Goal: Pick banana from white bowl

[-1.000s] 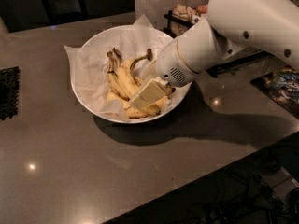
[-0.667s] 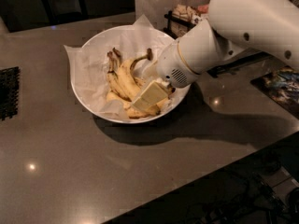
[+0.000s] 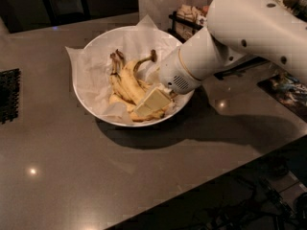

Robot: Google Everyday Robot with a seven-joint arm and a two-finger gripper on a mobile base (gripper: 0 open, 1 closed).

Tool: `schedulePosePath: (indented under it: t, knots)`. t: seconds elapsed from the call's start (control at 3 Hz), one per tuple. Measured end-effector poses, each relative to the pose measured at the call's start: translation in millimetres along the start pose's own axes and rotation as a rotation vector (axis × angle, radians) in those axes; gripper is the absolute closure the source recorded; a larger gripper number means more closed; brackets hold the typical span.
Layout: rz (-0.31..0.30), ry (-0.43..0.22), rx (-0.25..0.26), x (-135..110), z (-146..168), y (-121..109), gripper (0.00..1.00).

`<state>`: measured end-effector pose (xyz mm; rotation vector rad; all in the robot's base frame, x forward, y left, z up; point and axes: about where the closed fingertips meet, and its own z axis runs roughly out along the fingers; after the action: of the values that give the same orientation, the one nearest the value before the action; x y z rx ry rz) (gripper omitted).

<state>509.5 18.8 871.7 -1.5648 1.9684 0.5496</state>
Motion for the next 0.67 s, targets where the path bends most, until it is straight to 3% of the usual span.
schedulePosePath:
  t: [0.67]
  knots:
    - [0.010, 0.003, -0.002, -1.4, 1.3, -2.9, 0.83]
